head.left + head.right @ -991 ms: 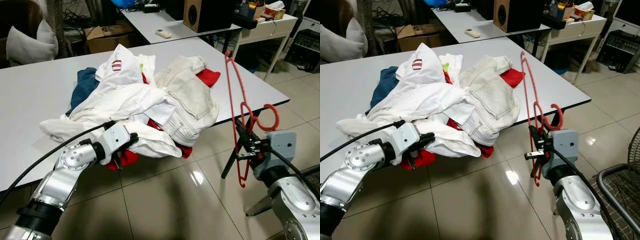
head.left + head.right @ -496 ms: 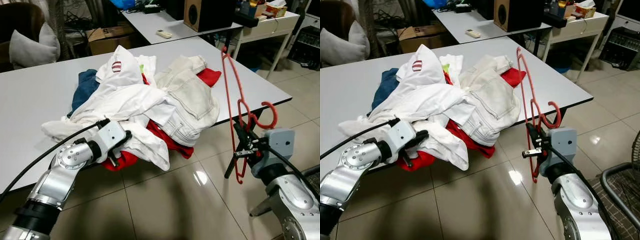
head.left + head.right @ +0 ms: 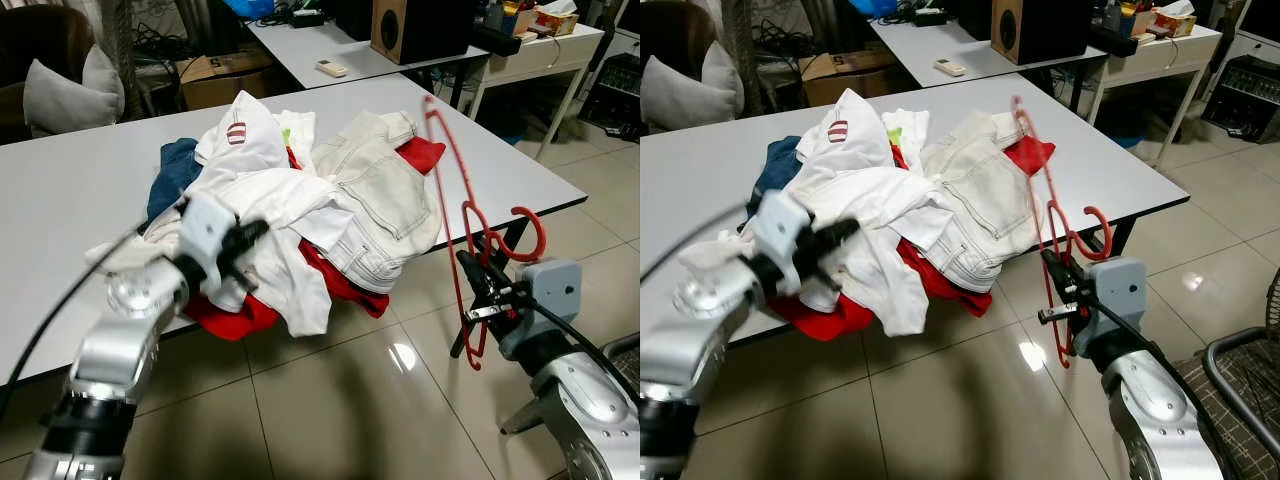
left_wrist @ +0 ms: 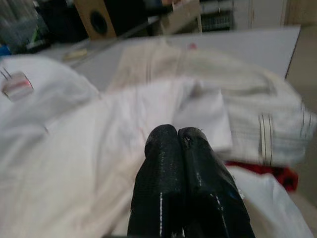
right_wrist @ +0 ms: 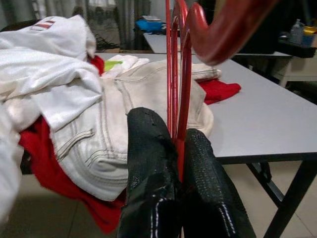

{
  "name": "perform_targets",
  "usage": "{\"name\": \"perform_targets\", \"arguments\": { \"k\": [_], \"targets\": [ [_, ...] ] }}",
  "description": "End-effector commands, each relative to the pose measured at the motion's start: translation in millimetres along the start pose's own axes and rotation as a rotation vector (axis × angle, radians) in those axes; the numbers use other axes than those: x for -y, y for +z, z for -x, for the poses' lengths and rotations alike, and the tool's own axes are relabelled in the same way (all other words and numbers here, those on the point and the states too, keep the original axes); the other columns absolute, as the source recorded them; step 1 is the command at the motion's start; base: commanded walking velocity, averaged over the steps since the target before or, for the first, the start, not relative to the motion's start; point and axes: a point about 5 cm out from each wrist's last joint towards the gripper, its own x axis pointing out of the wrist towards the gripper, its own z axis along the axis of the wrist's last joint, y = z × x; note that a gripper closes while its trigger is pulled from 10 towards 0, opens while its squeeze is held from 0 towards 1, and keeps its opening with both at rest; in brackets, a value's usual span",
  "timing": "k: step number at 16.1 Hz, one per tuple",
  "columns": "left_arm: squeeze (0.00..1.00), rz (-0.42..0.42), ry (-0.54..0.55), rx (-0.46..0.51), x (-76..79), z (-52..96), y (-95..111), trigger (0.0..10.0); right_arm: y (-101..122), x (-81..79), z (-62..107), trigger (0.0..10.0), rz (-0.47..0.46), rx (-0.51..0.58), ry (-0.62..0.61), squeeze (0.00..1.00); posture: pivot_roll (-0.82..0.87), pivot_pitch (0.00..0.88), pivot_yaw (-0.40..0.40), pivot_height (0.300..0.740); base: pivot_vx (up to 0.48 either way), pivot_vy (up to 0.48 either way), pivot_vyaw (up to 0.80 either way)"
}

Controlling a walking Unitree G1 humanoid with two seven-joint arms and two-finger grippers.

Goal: Hang hanger

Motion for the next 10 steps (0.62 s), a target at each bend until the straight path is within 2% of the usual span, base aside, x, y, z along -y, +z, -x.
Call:
{"name": "perform_targets", "arguments": {
  "k": [1,2,4,6,8,10],
  "targets": [
    [0.0,0.007,0.013,0.037,-3.4,-0.9,12,0.0,6,-1.8,3.0,10.0,0.006,0.027,0.041,0.0,-0.15,0.0,0.068,0.74,0.0,0.0,0.0],
    [0.0,0.02,0.013,0.067,-4.5,-3.1,20,0.0,7,-1.4,5.7,10.0,0.013,0.02,0.077,0.0,-0.15,0.0,0.062,0.74,0.0,0.0,0.0],
    [0.0,0.165,0.046,0.194,-13.0,-5.5,42,0.0,12,-3.3,8.3,10.0,0.057,0.01,0.192,0.0,-0.15,0.0,0.068,0.74,0.0,0.0,0.0],
    [0.0,0.224,0.087,0.266,-24.3,-8.3,55,0.0,19,-1.0,9.5,10.0,0.075,0.015,0.259,0.0,-0.15,0.0,0.07,0.74,0.0,0.0,0.0],
    [0.0,0.202,0.128,0.296,-35.0,-10.4,66,0.0,28,-2.6,14.9,10.0,0.077,0.031,0.347,0.0,-0.14,0.0,0.075,0.74,0.0,0.0,0.0],
    [0.0,0.037,0.118,0.182,-36.3,-13.4,58,0.0,39,-8.9,23.4,10.0,0.046,0.043,0.462,0.0,-0.14,0.0,0.074,0.74,0.0,0.0,0.0]
  ]
}}
